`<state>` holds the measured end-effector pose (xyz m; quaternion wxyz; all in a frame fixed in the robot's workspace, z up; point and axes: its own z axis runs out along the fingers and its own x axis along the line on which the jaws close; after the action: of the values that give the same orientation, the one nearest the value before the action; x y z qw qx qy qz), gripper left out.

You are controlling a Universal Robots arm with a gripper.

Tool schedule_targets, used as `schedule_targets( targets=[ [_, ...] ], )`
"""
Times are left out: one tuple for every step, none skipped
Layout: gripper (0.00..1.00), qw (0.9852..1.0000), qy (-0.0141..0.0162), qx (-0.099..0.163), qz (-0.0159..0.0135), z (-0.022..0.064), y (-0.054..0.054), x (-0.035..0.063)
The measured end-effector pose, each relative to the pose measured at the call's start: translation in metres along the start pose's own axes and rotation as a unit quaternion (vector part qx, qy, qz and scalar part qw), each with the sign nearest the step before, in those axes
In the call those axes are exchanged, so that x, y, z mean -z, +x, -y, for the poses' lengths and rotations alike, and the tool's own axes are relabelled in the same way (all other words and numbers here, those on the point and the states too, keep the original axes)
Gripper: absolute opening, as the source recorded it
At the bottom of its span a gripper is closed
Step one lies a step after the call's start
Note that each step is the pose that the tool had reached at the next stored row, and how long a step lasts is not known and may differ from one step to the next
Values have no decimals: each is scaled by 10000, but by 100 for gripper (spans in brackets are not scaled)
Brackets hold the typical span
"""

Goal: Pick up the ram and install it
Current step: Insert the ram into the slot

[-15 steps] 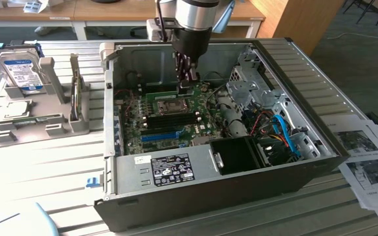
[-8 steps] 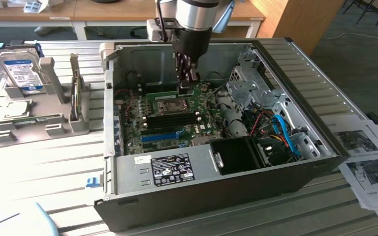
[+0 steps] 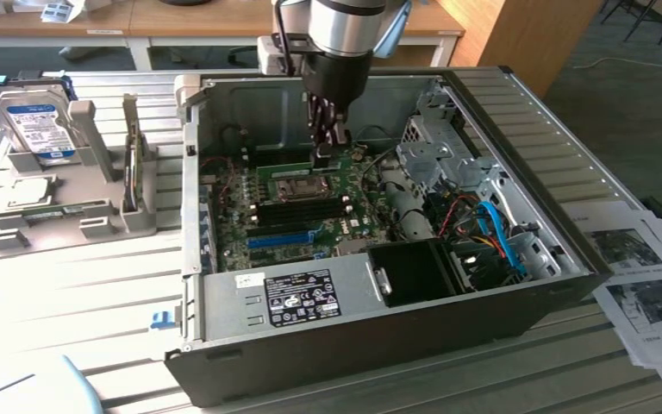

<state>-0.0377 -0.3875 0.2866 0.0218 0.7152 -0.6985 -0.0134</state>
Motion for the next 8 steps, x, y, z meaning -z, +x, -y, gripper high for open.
schedule_targets(
  targets=[
    [11, 10000, 0, 0, 0, 0, 8, 0],
    [11, 10000, 0, 0, 0, 0, 17, 0],
    [11, 10000, -1, 0, 0, 0, 25, 0],
    [11, 10000, -1, 0, 0, -1, 34, 0],
    [11, 10000, -1, 0, 0, -1, 44, 0],
    [11, 10000, -1, 0, 0, -1, 54, 0],
    [11, 10000, -1, 0, 0, -1, 63, 0],
    [11, 10000, -1, 0, 0, -1, 72, 0]
  ],
)
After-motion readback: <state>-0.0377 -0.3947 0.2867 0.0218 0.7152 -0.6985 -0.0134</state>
